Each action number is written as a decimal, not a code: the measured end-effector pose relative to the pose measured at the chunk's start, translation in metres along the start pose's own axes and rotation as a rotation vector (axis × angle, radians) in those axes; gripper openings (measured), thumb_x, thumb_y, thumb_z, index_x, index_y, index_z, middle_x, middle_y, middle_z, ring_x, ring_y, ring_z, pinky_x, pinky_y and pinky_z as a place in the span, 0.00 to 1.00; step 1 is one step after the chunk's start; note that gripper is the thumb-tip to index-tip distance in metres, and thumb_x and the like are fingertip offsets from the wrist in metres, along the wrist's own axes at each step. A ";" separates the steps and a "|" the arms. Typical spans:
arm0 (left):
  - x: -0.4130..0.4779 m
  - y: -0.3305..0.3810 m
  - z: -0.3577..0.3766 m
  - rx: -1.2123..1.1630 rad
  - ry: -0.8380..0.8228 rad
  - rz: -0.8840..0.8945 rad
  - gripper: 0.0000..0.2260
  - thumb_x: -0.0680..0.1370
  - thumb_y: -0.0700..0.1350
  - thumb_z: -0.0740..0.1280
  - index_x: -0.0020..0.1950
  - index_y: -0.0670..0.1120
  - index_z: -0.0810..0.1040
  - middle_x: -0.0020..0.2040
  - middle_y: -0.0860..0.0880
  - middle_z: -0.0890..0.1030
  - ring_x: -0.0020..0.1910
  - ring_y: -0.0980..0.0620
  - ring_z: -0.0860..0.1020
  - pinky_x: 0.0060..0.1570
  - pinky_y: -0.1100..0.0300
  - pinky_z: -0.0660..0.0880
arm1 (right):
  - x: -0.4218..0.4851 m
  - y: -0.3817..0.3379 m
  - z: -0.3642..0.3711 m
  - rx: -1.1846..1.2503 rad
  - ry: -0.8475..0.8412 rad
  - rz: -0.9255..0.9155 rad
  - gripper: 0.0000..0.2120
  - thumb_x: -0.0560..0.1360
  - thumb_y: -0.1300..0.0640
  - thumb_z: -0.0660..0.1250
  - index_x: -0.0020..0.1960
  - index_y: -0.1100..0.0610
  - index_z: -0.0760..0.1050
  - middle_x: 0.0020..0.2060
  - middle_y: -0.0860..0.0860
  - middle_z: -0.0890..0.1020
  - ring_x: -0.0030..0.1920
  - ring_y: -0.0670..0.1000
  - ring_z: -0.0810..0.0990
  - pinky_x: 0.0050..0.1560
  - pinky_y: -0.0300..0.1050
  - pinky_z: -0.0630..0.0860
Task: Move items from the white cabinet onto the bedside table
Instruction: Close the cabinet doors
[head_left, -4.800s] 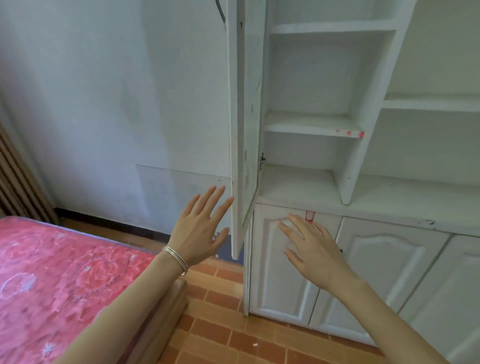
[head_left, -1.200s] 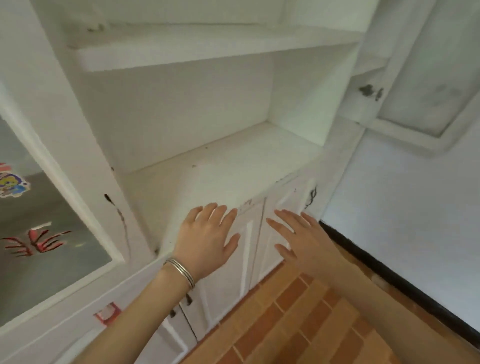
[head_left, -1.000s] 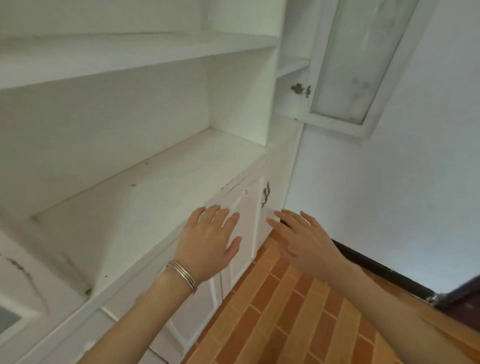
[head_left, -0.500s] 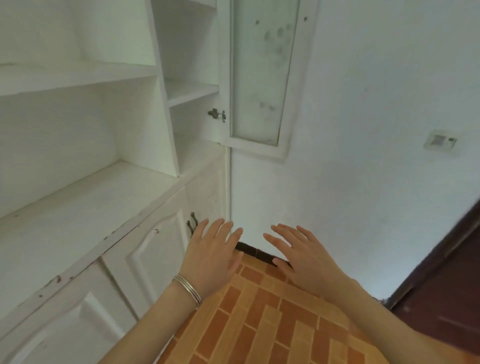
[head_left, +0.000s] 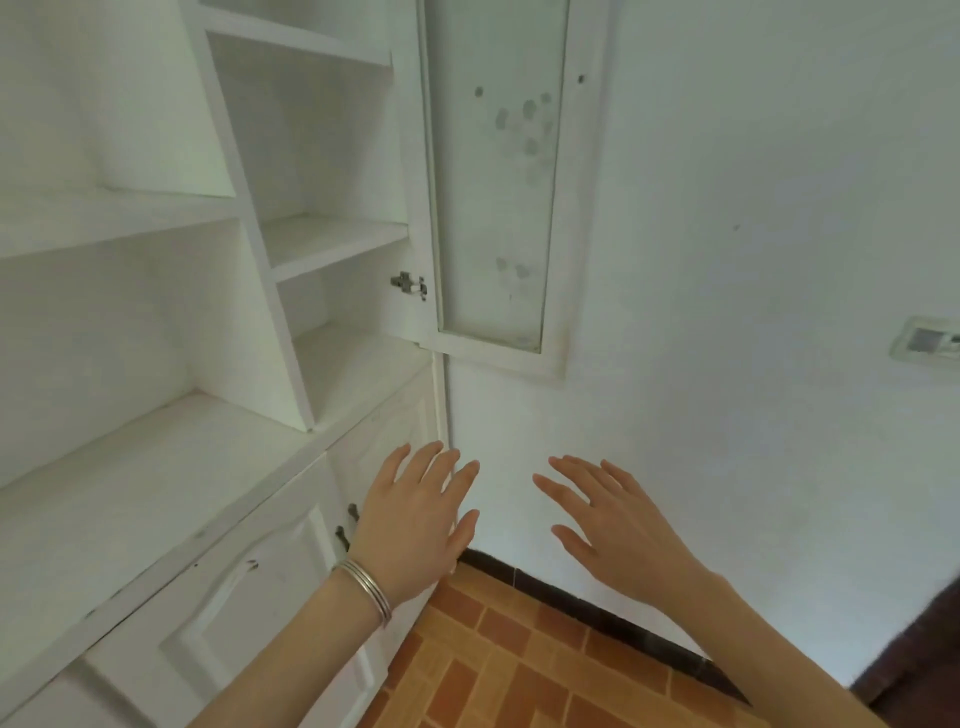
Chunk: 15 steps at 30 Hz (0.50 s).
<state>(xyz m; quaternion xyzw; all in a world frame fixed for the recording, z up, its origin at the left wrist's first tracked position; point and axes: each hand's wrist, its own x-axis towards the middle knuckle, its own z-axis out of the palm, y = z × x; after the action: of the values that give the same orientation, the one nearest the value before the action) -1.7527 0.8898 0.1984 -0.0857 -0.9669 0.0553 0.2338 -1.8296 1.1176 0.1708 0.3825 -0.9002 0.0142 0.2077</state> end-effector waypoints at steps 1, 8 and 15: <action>0.013 -0.006 0.003 -0.002 0.014 0.002 0.23 0.75 0.55 0.53 0.58 0.46 0.81 0.55 0.44 0.82 0.55 0.43 0.79 0.56 0.42 0.75 | 0.010 0.009 0.002 -0.008 0.003 0.004 0.24 0.75 0.45 0.50 0.67 0.50 0.70 0.64 0.51 0.75 0.63 0.52 0.75 0.61 0.55 0.71; 0.128 -0.035 0.025 -0.010 0.132 0.091 0.23 0.75 0.54 0.54 0.60 0.45 0.80 0.57 0.44 0.81 0.58 0.43 0.78 0.57 0.42 0.74 | 0.092 0.078 -0.004 -0.058 0.073 0.065 0.24 0.75 0.46 0.50 0.67 0.52 0.69 0.64 0.54 0.75 0.63 0.54 0.74 0.61 0.55 0.71; 0.211 -0.034 0.063 -0.059 0.206 0.134 0.21 0.76 0.53 0.55 0.61 0.45 0.78 0.57 0.44 0.79 0.59 0.44 0.76 0.60 0.45 0.71 | 0.128 0.142 0.026 -0.077 0.092 0.077 0.22 0.76 0.49 0.57 0.68 0.53 0.69 0.65 0.54 0.74 0.64 0.54 0.73 0.62 0.54 0.72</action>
<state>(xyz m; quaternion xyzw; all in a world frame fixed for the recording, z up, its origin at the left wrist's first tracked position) -1.9711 0.8924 0.2408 -0.1622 -0.9311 0.0334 0.3249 -2.0174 1.1253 0.2151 0.3383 -0.9037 0.0051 0.2625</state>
